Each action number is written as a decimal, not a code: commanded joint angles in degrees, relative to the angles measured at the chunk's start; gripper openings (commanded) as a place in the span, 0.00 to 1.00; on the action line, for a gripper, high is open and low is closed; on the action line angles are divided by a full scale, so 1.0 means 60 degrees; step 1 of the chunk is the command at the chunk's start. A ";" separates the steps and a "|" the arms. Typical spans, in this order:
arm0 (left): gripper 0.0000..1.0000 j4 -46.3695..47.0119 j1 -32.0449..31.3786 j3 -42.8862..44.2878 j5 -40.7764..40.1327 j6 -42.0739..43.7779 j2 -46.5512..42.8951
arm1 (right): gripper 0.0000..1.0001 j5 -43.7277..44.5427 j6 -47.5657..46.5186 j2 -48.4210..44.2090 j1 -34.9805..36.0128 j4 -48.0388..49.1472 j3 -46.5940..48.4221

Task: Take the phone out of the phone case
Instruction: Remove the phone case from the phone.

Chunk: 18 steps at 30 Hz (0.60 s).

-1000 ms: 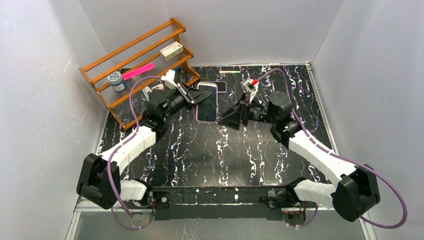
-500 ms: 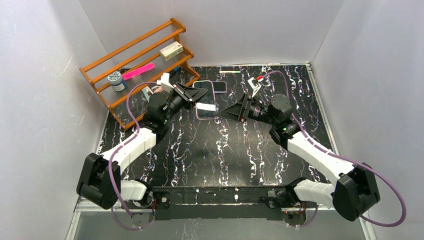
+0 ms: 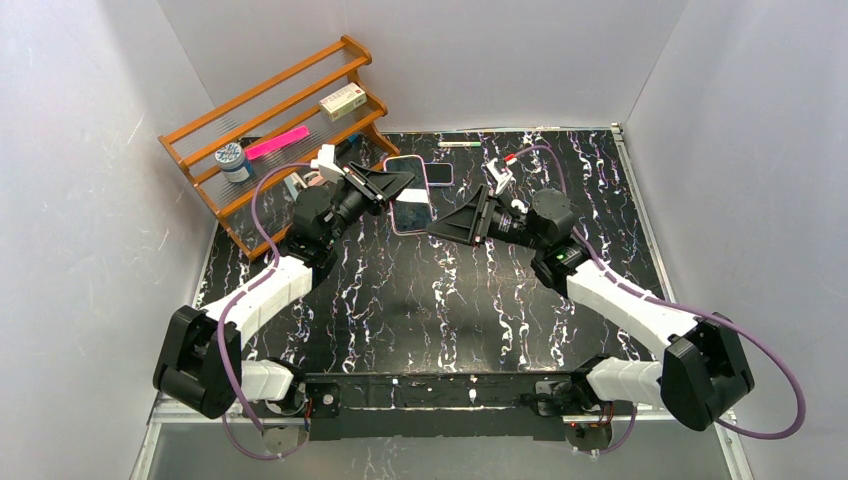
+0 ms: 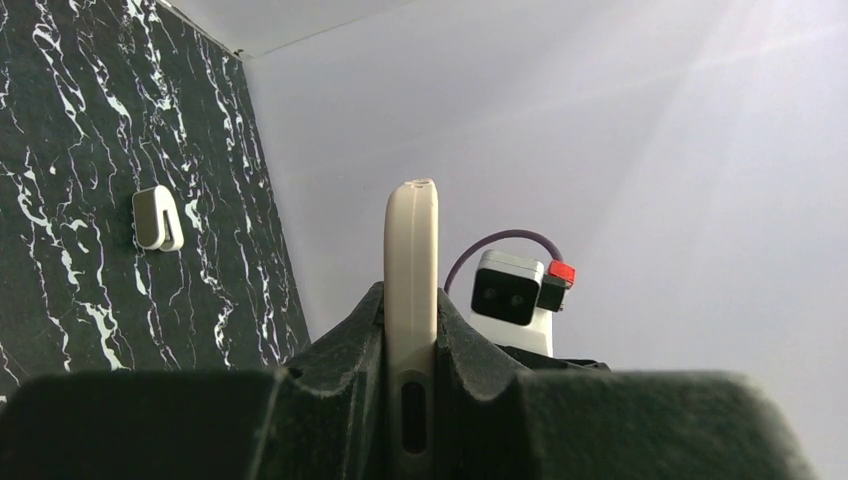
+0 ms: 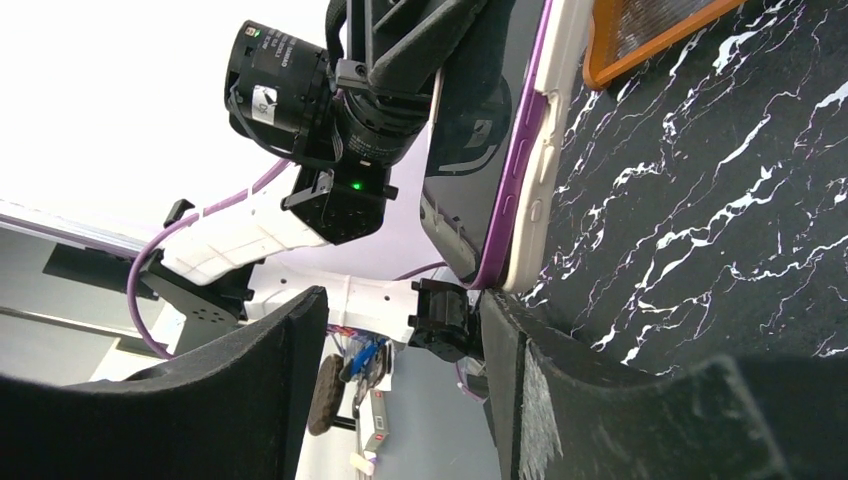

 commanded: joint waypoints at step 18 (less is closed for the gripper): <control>0.00 0.1370 -0.1135 -0.0042 -0.0191 -0.0446 -0.0310 | 0.60 0.0861 0.0541 0.0853 0.0039 0.1396 0.0496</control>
